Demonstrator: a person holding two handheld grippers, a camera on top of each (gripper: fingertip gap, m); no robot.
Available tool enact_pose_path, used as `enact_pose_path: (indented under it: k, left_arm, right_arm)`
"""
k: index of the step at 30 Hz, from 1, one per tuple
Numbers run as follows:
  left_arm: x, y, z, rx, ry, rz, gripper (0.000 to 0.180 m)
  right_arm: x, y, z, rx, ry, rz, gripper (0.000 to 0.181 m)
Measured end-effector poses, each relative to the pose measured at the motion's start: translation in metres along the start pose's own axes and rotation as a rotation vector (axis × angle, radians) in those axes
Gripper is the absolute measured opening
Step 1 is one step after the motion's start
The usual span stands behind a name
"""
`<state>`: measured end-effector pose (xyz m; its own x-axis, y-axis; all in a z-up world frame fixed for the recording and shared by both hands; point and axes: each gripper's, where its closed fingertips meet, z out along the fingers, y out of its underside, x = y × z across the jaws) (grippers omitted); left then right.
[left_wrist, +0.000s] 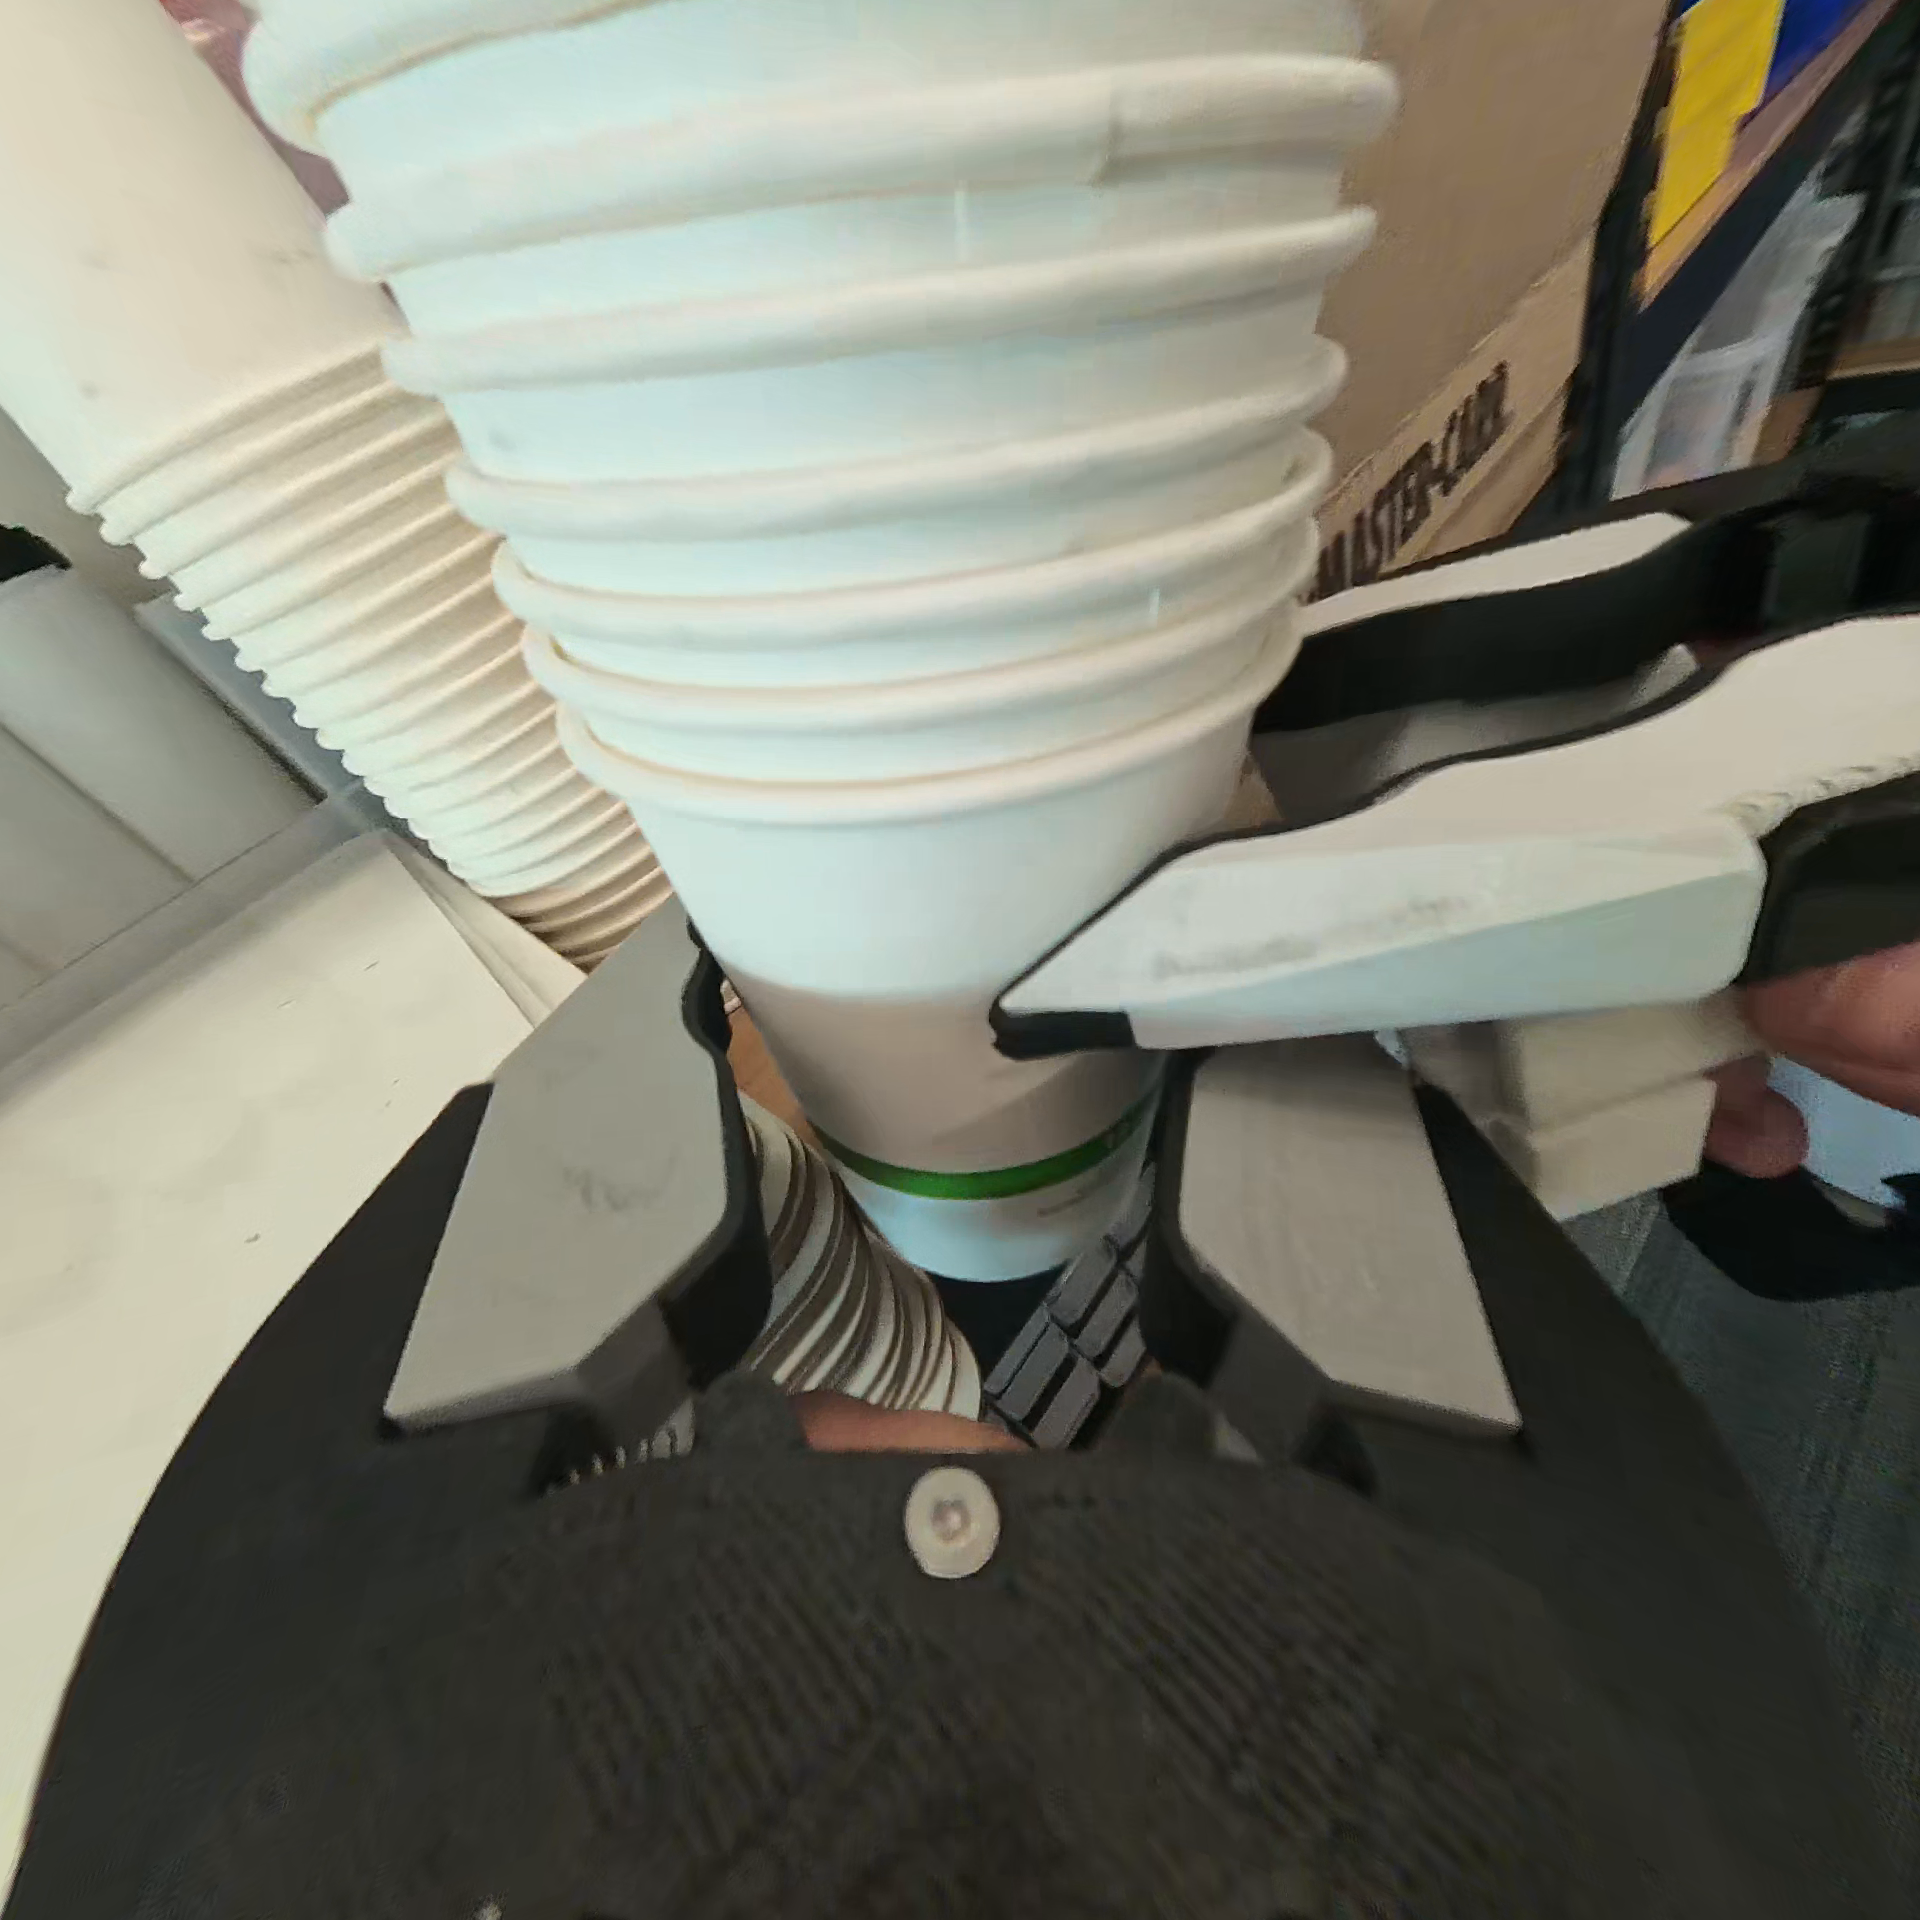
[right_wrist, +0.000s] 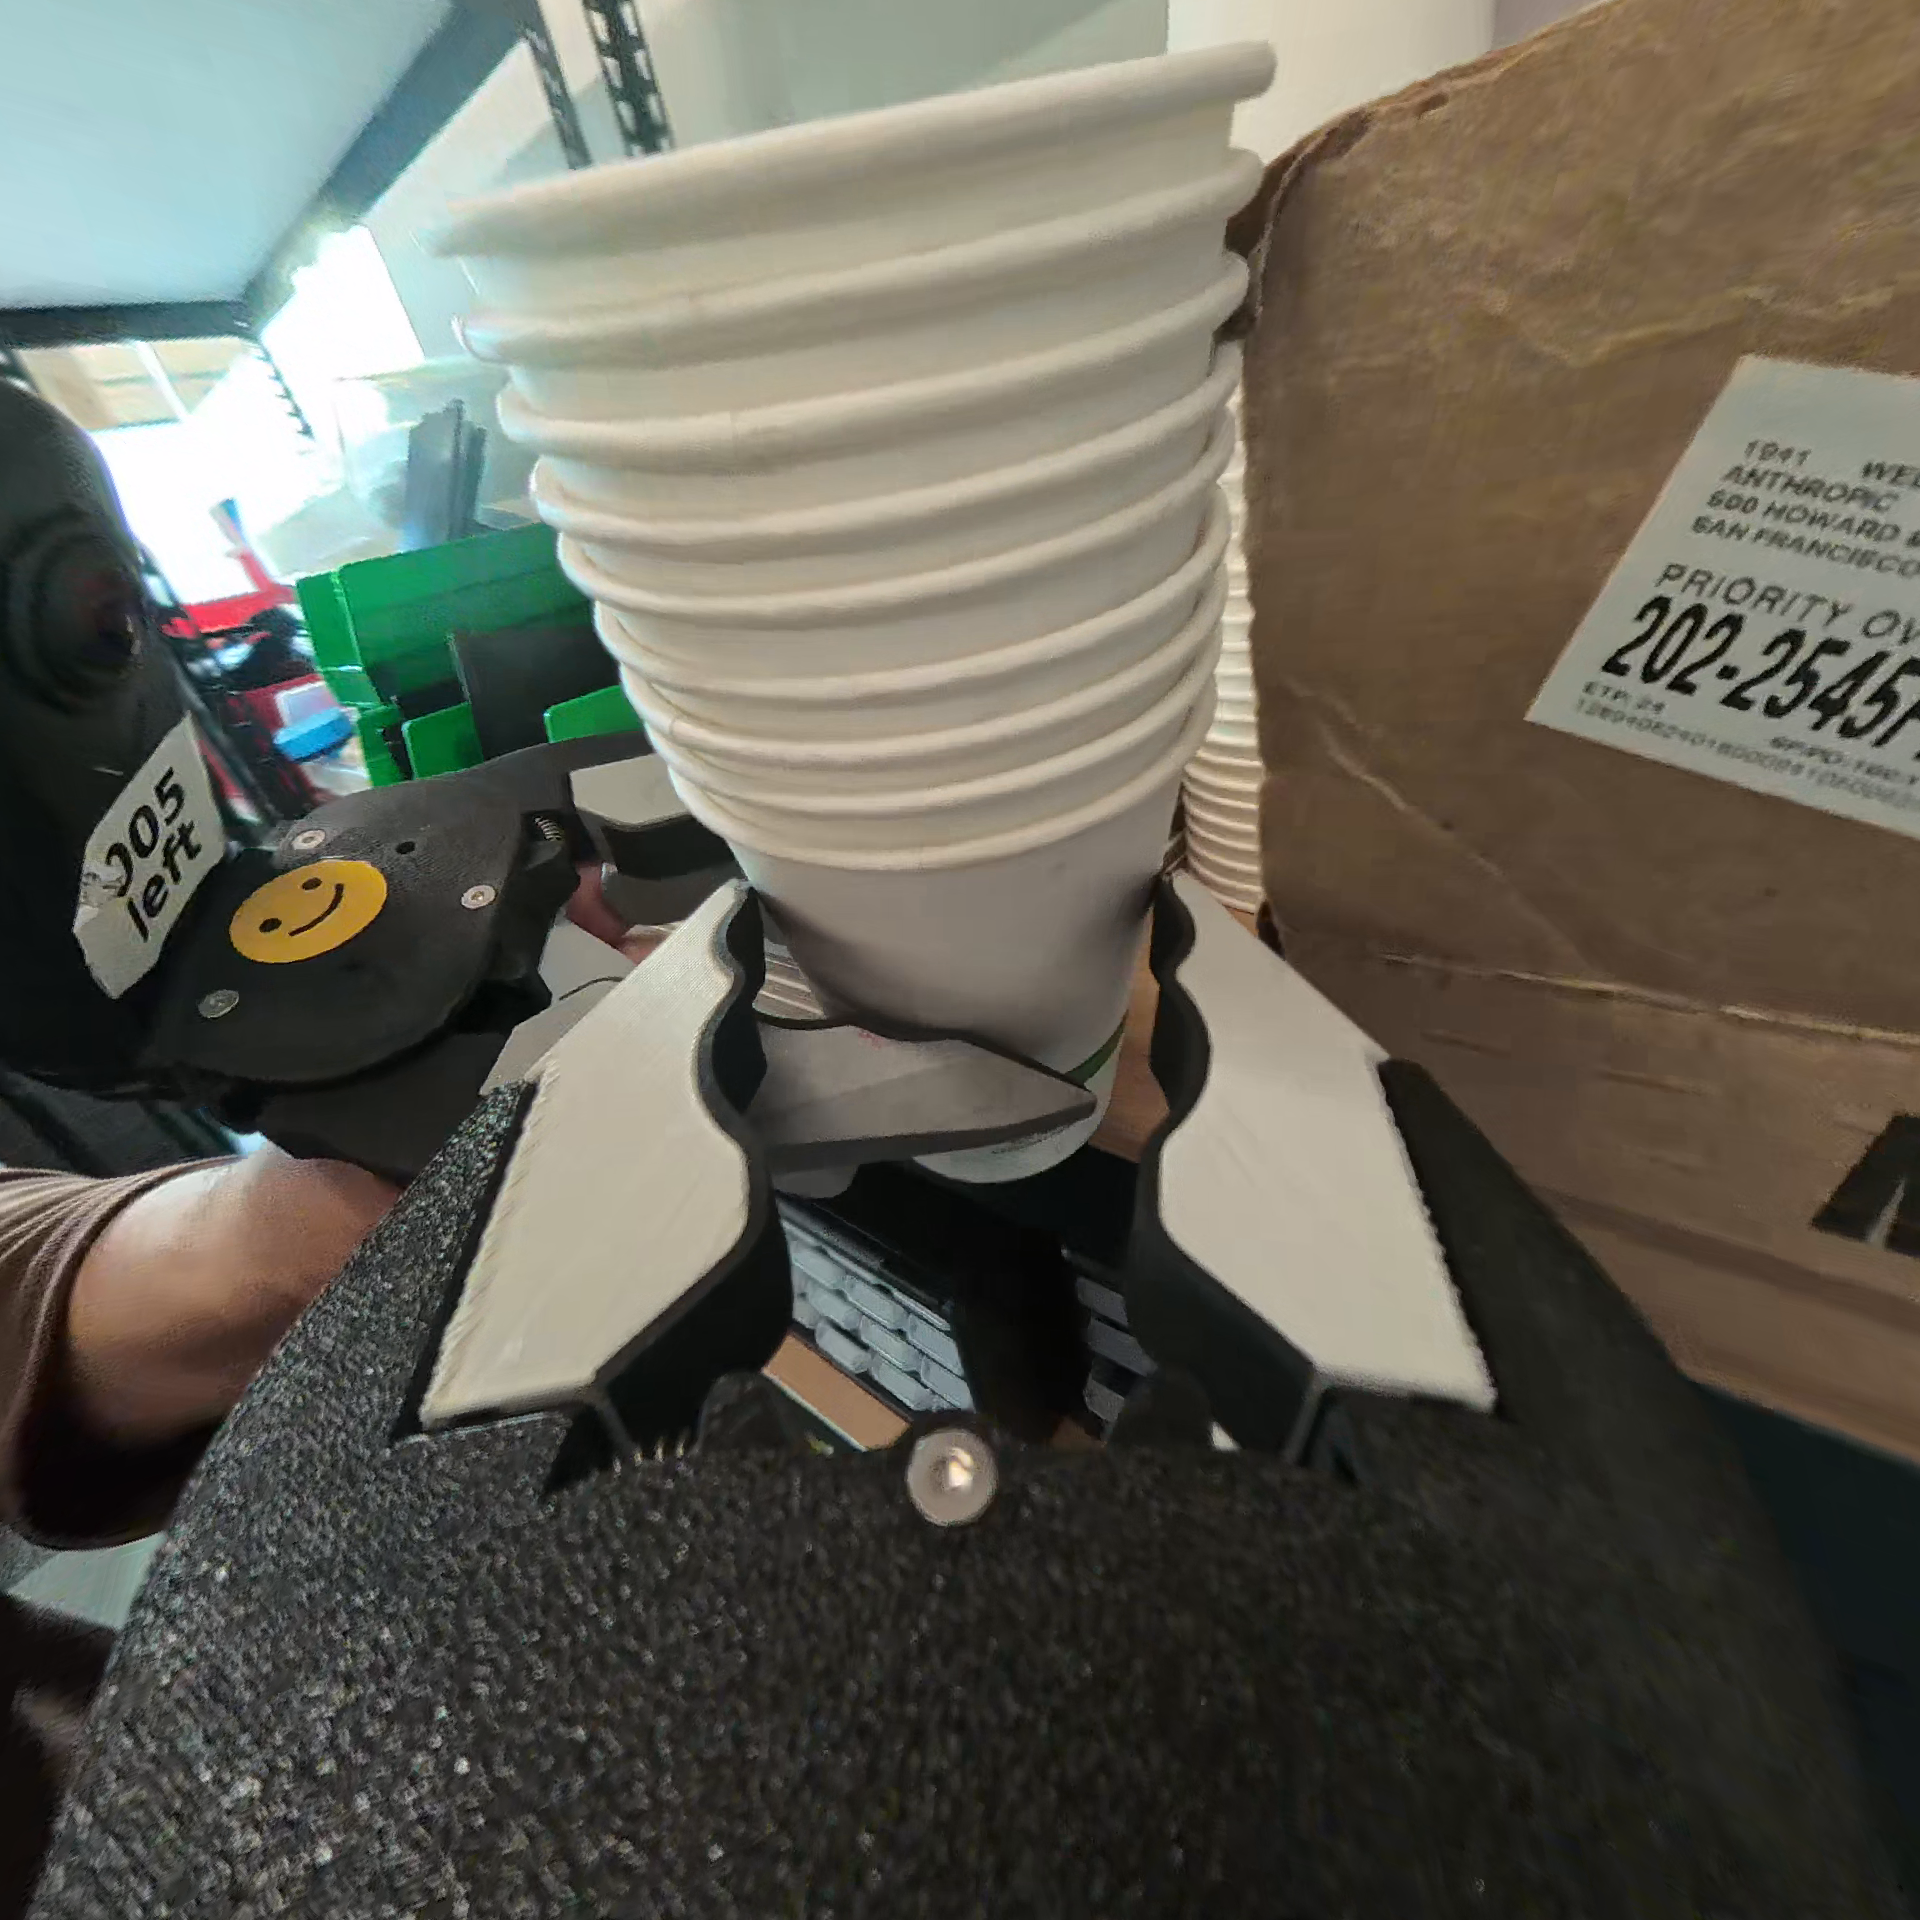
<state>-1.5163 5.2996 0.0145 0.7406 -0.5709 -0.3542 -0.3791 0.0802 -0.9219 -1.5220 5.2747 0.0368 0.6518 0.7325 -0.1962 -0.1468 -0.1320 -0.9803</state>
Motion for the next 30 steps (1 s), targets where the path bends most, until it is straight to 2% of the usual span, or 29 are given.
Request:
enact_pose_path:
  k: [6,10,14,18,22,25,30]
  left_arm:
    - [-0.002,0.010,-0.007,-0.031,-0.087,-0.009,0.088]
    - [-0.002,0.007,-0.014,0.037,-0.175,-0.025,0.088]
    - [-0.002,0.011,-0.010,-0.058,-0.227,-0.020,0.086]
    - [-0.004,0.010,-0.021,-0.035,-0.182,-0.129,0.073]
    - [-0.008,0.011,-0.034,0.023,-0.205,-0.104,0.059]
    - [-0.009,0.010,-0.036,-0.002,-0.174,-0.141,0.053]
    - [0.002,0.004,-0.045,-0.063,-0.064,-0.022,0.023]
  right_arm:
    - [-0.003,0.007,0.003,-0.009,-0.098,-0.061,0.074]
    - [-0.013,0.006,0.001,-0.006,-0.169,-0.125,0.075]
    - [0.000,0.008,0.002,-0.061,-0.156,-0.031,0.074]
    - [0.012,0.009,0.011,-0.058,-0.100,0.052,0.072]
    - [0.013,0.009,0.023,-0.028,-0.043,0.005,0.071]
    - [0.014,0.007,0.026,-0.003,-0.012,0.008,0.071]
    - [0.016,0.005,0.028,0.070,0.063,0.017,0.072]
